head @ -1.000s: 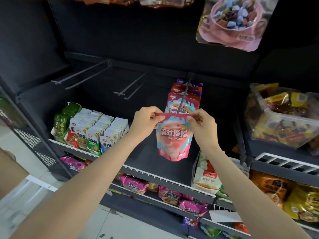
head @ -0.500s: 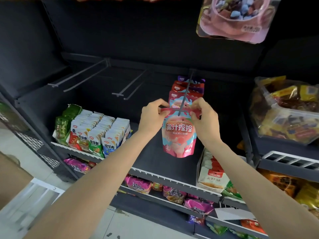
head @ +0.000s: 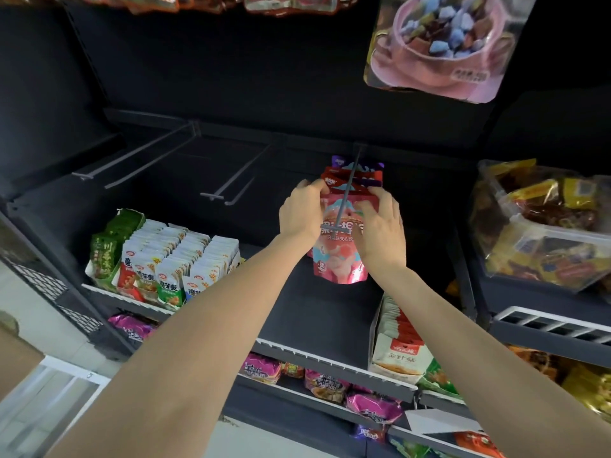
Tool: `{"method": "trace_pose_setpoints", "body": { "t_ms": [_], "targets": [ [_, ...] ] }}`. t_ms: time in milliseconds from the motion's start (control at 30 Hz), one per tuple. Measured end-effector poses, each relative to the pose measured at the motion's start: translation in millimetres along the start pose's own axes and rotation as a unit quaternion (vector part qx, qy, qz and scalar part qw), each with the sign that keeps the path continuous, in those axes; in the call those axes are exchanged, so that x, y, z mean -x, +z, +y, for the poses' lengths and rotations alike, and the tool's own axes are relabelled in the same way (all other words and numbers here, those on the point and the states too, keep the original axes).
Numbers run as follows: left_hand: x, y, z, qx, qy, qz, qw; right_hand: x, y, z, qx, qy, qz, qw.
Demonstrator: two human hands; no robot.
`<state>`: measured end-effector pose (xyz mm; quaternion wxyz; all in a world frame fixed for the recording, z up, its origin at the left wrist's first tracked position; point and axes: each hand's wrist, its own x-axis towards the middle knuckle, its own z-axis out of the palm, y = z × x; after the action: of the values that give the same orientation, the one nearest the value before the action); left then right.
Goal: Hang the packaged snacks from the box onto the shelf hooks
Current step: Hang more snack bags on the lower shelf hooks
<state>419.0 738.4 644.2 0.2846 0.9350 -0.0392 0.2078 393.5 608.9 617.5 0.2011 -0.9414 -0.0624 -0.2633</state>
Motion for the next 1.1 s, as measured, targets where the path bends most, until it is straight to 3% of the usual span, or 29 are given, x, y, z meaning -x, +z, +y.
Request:
{"method": "trace_pose_setpoints", "body": {
  "t_ms": [100, 267, 400, 700, 967, 1100],
  "targets": [
    [15.3, -2.8, -3.8, 0.001, 0.023, 0.022, 1.000, 20.6, -2.0, -6.2, 0.036, -0.011, 0.006, 0.999],
    [39.8, -17.6, -38.2, -0.047, 0.047, 0.032, 0.997, 41.2, 10.0, -30.6, -0.025, 0.006, -0.152, 0.988],
    [62.0, -58.1, -83.4, -0.054, 0.022, 0.013, 0.998, 44.1, 28.1, -80.9, -0.116, -0.034, -0.152, 0.981],
    [138.3, -198.4, -272.6, -0.027, -0.206, 0.043, 0.977, 58.5, 116.7, -304.0, -0.194, -0.152, -0.265, 0.932],
    [208.1, -325.5, -472.9, 0.020, -0.369, 0.097, 0.924, 97.5, 215.5, -529.7, -0.227, -0.246, -0.378, 0.863],
    [216.6, -369.7, -545.2, -0.049, -0.438, 0.091, 0.893, 105.0, 262.9, -614.0, -0.228, -0.274, -0.408, 0.841]
  ]
}}
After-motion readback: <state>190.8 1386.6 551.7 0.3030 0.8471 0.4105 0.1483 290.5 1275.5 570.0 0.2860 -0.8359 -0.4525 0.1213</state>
